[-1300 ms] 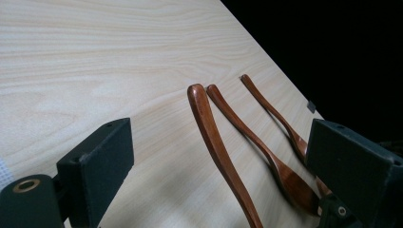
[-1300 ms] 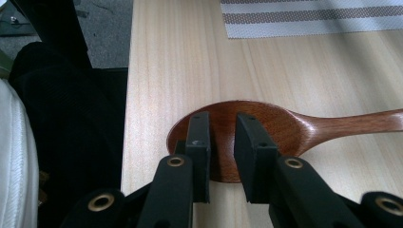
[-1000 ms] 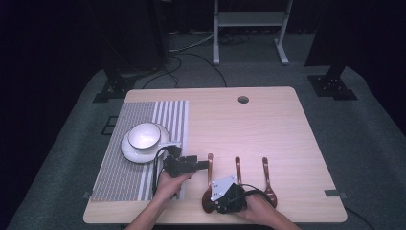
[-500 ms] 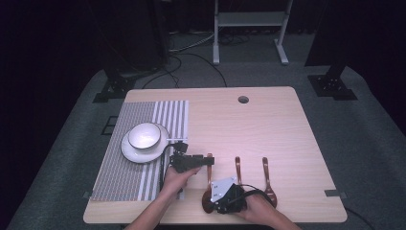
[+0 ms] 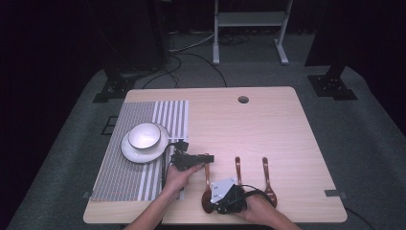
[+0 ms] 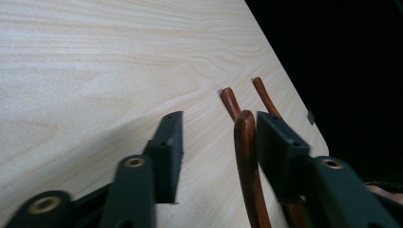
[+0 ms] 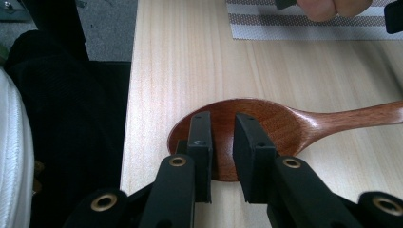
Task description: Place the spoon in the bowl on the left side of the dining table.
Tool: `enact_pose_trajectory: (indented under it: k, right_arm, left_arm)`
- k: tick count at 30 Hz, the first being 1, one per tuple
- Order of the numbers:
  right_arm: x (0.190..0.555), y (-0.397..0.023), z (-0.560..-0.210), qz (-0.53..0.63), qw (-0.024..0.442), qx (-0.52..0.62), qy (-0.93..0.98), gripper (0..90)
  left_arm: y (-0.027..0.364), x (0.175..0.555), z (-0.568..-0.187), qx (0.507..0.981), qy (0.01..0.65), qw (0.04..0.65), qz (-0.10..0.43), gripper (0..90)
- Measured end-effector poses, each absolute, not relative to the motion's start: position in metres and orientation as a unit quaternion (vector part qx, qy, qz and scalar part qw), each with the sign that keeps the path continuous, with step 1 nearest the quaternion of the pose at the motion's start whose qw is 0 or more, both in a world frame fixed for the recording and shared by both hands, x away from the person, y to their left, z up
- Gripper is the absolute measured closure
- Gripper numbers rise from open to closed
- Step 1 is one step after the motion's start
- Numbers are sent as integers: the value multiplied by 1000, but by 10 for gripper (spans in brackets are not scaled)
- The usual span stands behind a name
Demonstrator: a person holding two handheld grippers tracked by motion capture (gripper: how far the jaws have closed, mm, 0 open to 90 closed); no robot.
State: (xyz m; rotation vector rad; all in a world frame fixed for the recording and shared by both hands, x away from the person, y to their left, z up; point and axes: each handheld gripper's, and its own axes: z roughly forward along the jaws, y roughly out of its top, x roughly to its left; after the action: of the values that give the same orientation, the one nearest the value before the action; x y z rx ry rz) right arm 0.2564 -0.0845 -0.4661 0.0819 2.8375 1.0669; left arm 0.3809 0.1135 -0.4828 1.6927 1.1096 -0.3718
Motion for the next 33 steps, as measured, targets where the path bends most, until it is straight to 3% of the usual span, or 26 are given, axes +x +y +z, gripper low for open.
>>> enact_pose_trajectory:
  k: [8, 20, 33]
  right_arm:
    - [256, -85, -466, 351, 58, 23, 934, 769]
    - [256, -86, -467, 356, 57, 24, 932, 762]
    - [261, -94, -465, 361, 28, 51, 931, 667]
  left_arm:
    - [111, 381, -483, 702, 450, 527, -164, 761]
    - [115, 380, -483, 684, 453, 541, -186, 802]
    - [121, 380, -480, 652, 447, 569, -224, 839]
